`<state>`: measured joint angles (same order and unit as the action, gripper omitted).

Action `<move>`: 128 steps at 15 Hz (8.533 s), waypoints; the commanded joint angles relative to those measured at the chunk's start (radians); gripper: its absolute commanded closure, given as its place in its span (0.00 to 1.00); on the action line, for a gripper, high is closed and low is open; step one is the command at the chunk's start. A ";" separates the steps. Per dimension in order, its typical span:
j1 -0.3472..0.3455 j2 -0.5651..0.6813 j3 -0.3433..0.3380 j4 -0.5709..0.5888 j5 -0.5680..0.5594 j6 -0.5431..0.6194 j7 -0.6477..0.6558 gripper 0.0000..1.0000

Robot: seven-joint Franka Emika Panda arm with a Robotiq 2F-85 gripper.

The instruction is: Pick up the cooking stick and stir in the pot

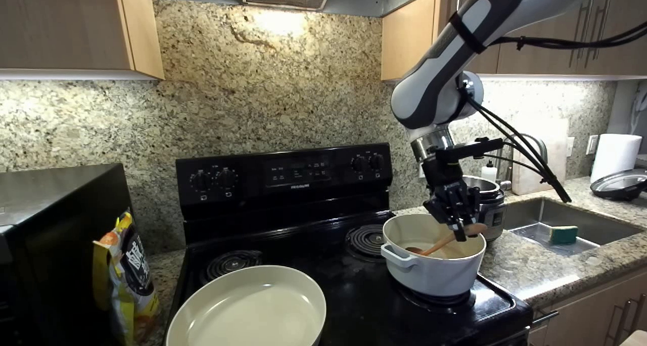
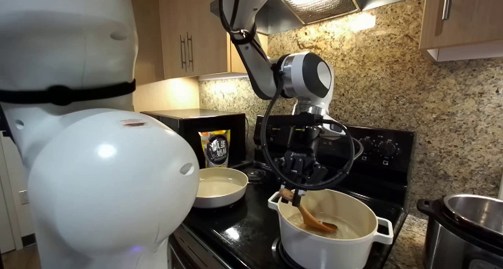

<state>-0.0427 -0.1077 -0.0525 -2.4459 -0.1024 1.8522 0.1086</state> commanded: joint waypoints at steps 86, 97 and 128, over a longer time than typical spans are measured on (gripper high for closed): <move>0.016 -0.009 0.023 0.008 0.040 -0.120 -0.021 0.92; -0.003 0.047 0.004 0.048 -0.005 -0.014 0.042 0.92; -0.004 0.131 -0.006 0.018 0.040 -0.031 0.013 0.92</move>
<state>-0.0386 0.0017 -0.0578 -2.4368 -0.0930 1.7983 0.1156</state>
